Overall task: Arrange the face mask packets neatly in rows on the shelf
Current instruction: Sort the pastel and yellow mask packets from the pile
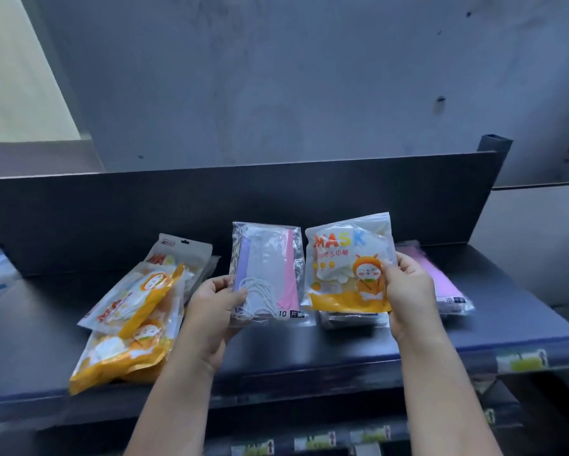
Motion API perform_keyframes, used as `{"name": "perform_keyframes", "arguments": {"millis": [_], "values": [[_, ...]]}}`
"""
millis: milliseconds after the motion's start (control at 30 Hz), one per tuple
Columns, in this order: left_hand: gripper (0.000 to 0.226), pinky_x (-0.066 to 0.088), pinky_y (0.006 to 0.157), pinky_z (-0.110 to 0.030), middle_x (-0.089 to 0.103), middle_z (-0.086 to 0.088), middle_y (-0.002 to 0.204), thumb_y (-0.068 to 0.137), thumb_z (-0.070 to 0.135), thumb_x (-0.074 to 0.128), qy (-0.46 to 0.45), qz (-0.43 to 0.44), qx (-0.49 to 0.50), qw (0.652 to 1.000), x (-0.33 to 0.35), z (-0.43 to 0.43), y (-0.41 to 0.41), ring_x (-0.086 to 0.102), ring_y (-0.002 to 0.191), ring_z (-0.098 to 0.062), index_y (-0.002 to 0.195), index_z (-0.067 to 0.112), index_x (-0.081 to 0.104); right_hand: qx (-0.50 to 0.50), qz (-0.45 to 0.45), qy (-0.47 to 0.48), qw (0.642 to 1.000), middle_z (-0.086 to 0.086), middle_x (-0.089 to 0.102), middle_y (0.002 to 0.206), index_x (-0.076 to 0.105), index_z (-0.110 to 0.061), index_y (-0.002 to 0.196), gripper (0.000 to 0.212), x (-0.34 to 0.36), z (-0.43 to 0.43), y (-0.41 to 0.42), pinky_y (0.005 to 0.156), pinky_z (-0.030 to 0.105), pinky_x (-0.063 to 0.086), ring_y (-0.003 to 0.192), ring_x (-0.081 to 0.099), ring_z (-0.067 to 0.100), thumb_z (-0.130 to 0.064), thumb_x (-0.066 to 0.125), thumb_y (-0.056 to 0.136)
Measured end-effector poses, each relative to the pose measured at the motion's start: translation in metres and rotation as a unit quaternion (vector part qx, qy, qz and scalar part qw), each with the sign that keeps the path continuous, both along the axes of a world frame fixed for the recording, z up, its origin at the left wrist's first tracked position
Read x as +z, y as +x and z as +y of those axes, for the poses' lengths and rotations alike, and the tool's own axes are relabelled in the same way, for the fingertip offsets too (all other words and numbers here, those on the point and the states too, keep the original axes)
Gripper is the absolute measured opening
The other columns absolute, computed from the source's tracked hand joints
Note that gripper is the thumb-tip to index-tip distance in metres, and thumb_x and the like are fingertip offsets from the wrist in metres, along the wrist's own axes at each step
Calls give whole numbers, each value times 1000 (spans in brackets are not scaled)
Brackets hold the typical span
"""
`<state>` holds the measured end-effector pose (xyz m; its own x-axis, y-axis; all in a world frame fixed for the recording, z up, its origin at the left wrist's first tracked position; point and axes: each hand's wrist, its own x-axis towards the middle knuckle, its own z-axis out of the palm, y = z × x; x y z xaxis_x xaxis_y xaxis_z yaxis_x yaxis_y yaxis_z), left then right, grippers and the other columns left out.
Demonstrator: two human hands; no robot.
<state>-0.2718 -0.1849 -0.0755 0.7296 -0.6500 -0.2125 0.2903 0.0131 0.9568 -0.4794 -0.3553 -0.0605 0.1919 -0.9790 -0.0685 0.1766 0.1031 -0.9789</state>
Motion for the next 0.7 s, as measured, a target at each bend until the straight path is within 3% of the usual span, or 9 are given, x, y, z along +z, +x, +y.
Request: {"name": "perform_keyframes", "arguments": {"millis": [233,333,400,500,600,700], "values": [[26,64,78,-47,78,-21,114,99,-7,59,-11,6,-18,1000,-3,-37,-32,79,86,-28,124,1,59,-77,-30,16,996,8,79,95,73,-19,92,25,-2,-33,-28,57,36,65,80,76,23,-9,54,104],[26,66,70,-38,80,-17,108,96,-9,58,-2,-6,-31,999,6,-54,-53,78,83,-25,120,1,61,-93,-30,24,995,8,80,98,75,-18,97,22,-3,-52,-45,66,44,66,90,79,29,-14,55,103],[27,65,73,-40,80,-14,107,96,-8,59,8,-17,-31,999,8,-71,-67,78,83,-24,121,2,61,-96,-31,24,995,5,81,97,75,-19,96,22,-5,-66,-58,70,46,66,89,79,26,-16,55,104],[28,64,83,-50,79,-18,112,96,-7,61,20,-22,-33,999,8,-101,-93,77,89,-26,122,2,61,-99,-31,30,994,4,81,92,74,-19,92,24,-7,-93,-87,64,39,65,83,80,21,-16,54,106],[28,65,80,-49,79,-20,111,95,-9,60,24,-23,-35,999,6,-136,-126,76,88,-29,120,1,61,-105,-26,32,994,2,81,88,74,-16,96,23,-9,-128,-123,56,31,61,76,79,17,-15,54,106],[26,63,85,-54,79,-17,108,94,-8,61,36,-18,-36,999,2,-174,-165,76,83,-28,117,4,60,-113,-22,33,993,3,81,94,75,-18,99,20,-9,-167,-159,63,34,62,85,80,22,-15,55,104]]}}
